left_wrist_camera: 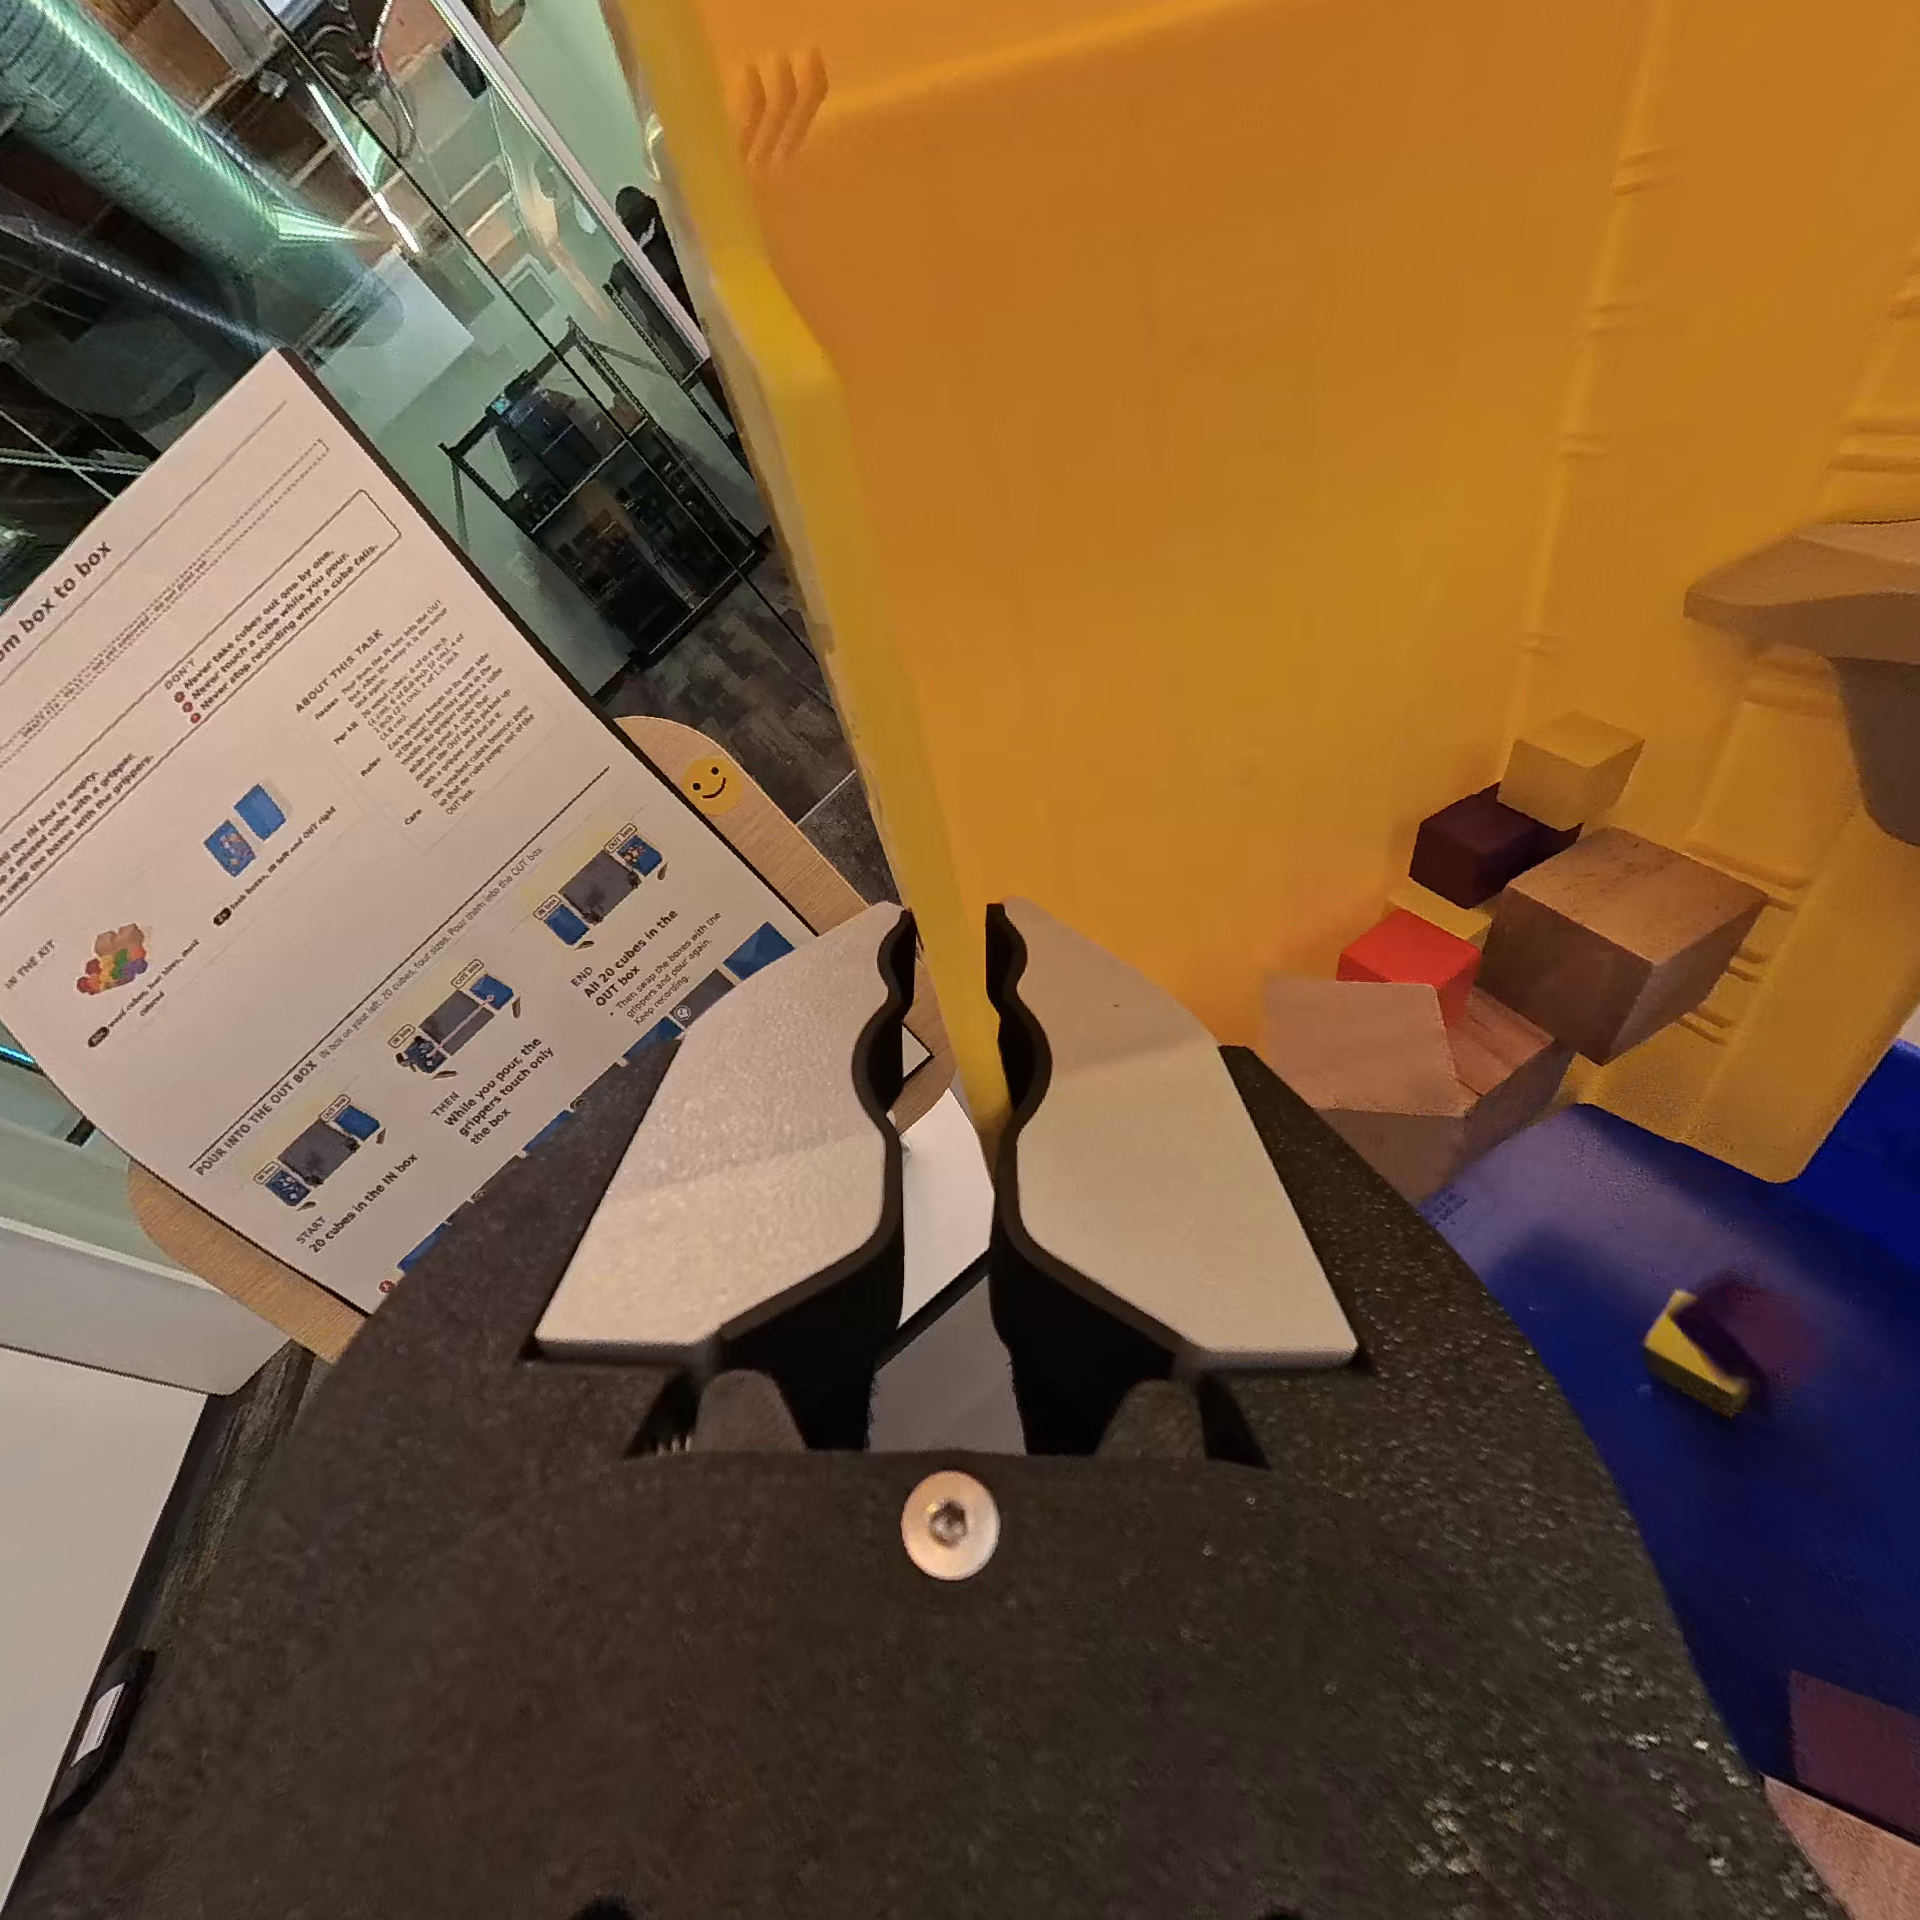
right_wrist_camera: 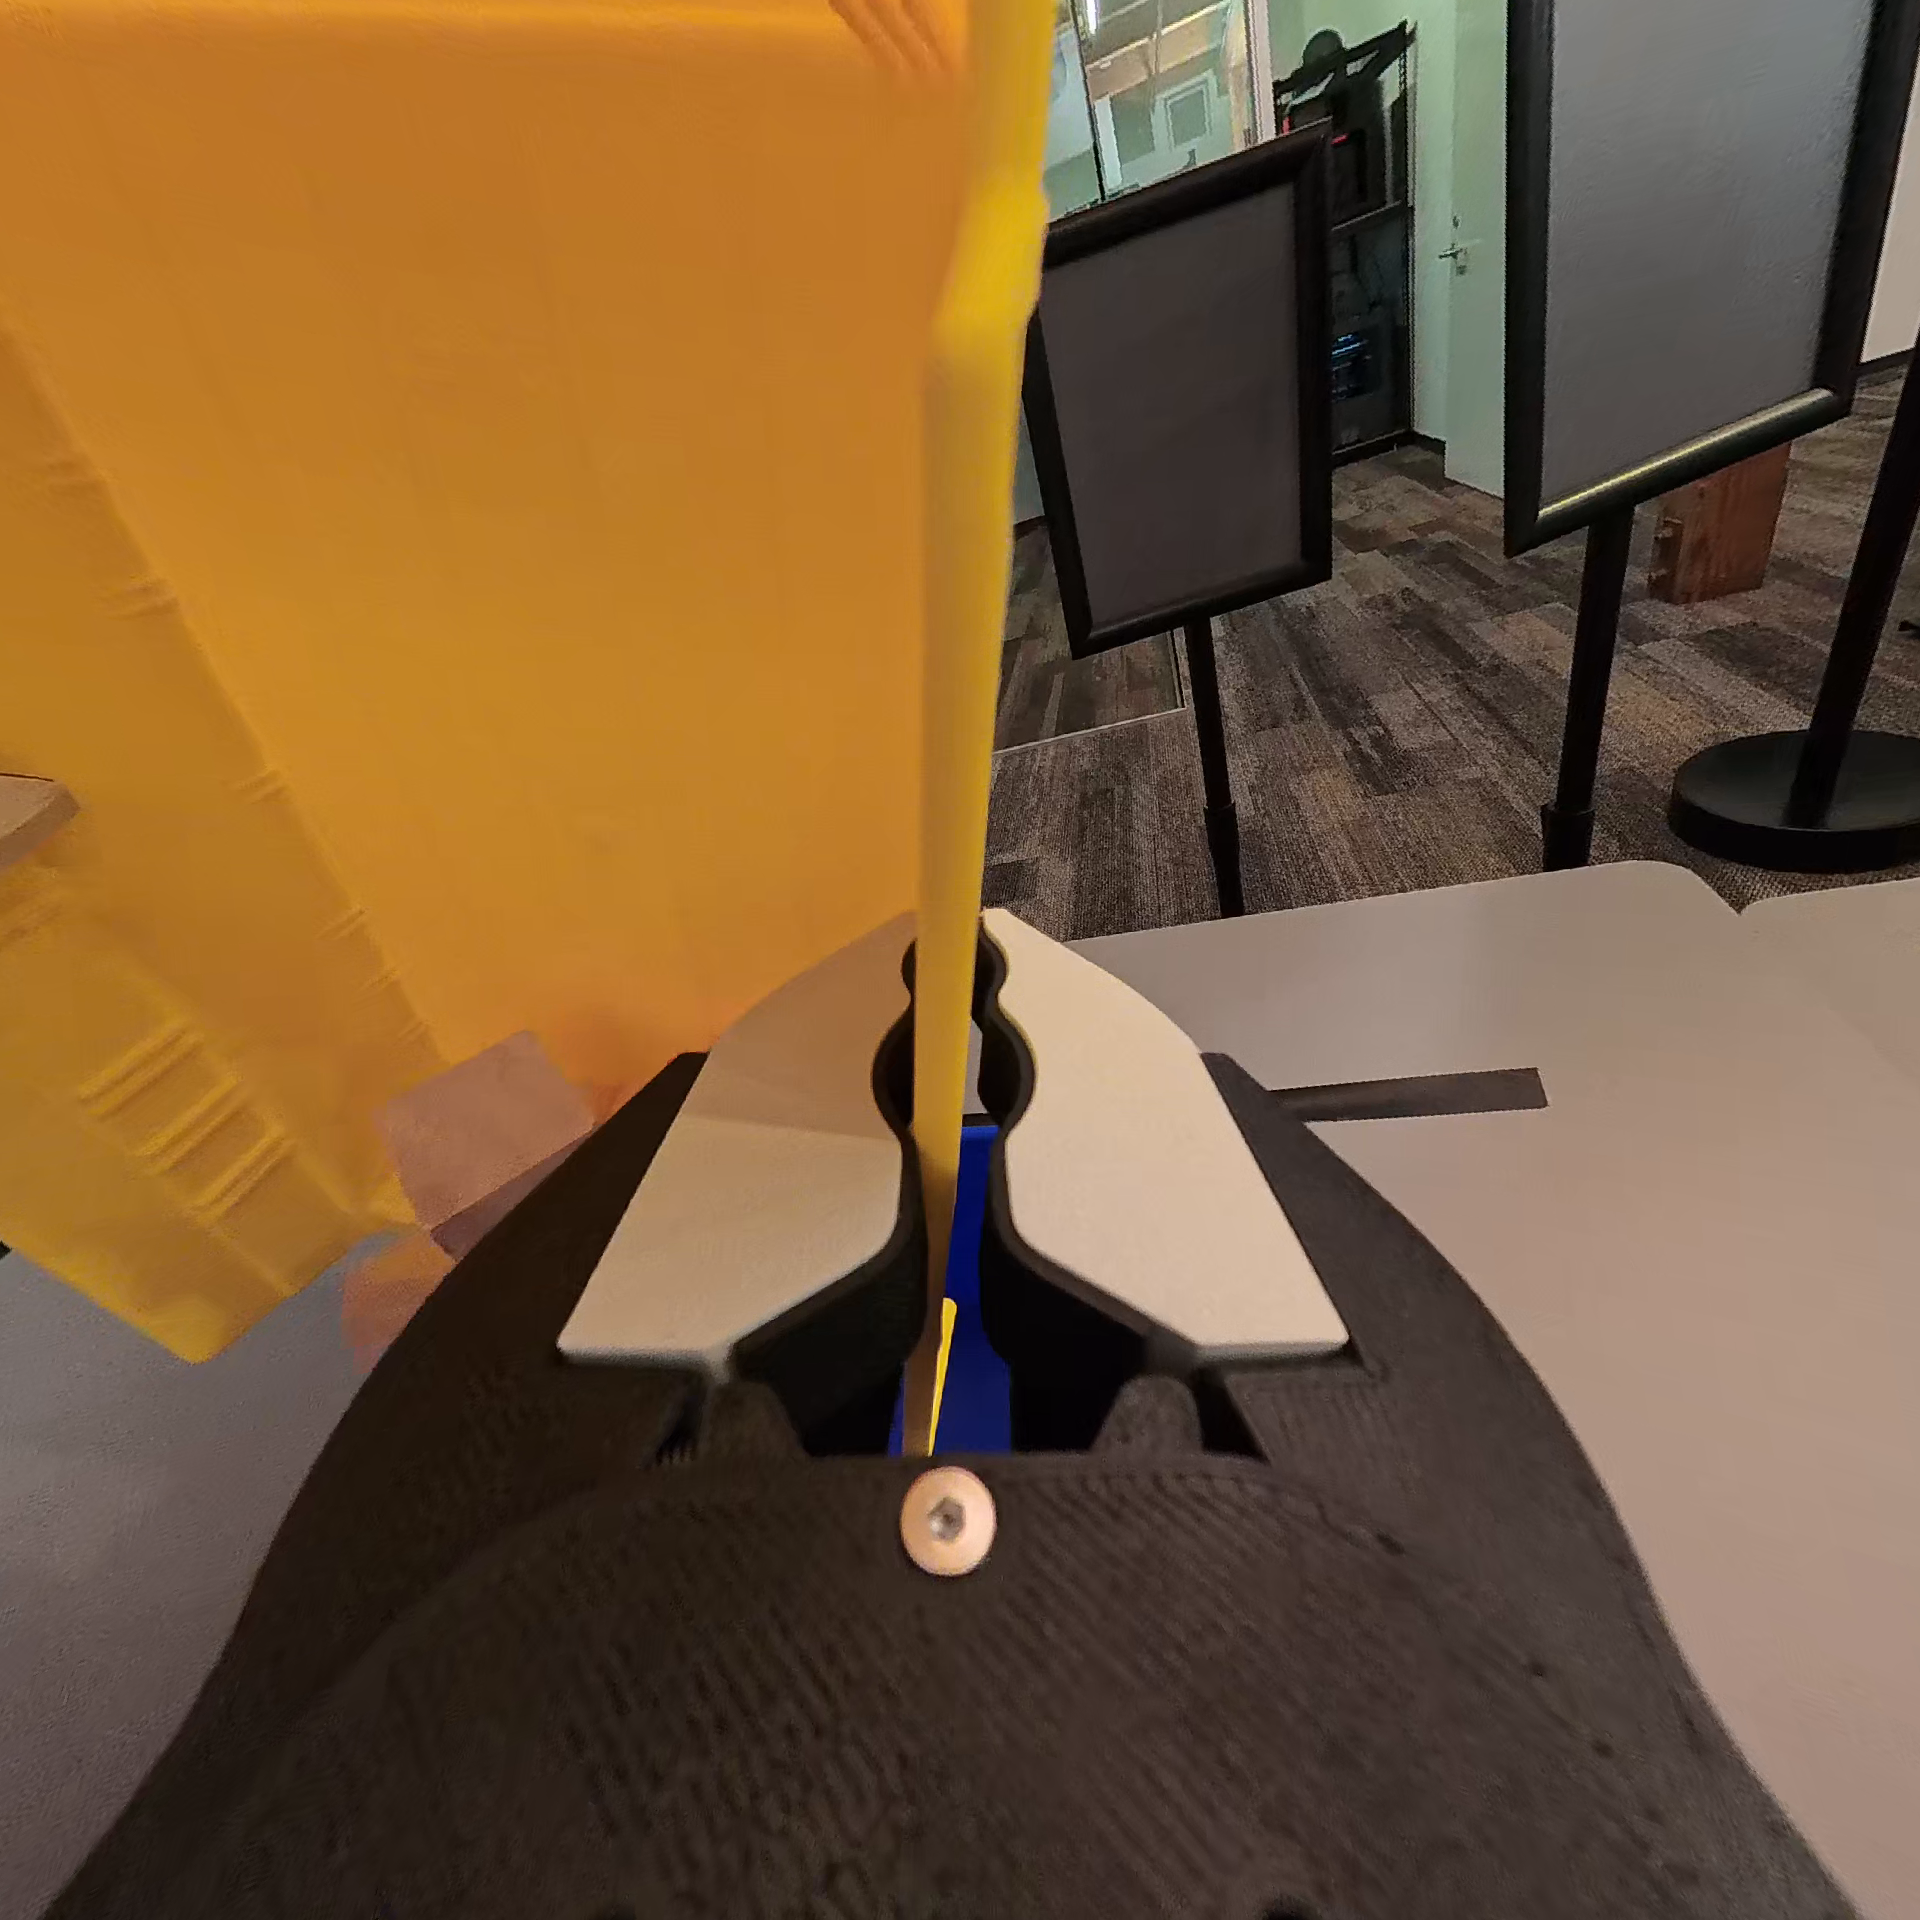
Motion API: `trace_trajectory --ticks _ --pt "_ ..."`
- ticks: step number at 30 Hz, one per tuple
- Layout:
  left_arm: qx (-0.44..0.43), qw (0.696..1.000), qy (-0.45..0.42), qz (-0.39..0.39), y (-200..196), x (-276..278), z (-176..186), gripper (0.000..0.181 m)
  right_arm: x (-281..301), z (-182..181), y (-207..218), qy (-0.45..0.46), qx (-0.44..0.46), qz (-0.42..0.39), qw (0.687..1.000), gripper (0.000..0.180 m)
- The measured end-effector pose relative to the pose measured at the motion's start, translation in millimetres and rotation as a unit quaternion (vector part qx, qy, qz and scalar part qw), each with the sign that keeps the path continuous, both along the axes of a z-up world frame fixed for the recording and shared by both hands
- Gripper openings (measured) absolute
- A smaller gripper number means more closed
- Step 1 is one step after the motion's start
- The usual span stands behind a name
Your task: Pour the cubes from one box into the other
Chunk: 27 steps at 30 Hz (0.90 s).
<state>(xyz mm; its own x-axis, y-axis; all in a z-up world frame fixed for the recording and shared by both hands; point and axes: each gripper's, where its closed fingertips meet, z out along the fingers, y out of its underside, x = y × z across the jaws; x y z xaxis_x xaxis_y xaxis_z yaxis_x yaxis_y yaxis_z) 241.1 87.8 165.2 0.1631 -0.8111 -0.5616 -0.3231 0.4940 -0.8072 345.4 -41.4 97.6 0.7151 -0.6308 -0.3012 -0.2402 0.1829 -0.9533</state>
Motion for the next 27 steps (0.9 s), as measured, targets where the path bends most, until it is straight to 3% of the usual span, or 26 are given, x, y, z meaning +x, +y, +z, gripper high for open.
trace_trajectory --ticks 27 --pt "0.032 0.999 -0.039 -0.018 -10 -9 15 0.015 -4 13 -4 -0.035 0.041 -0.003 0.999 0.004"
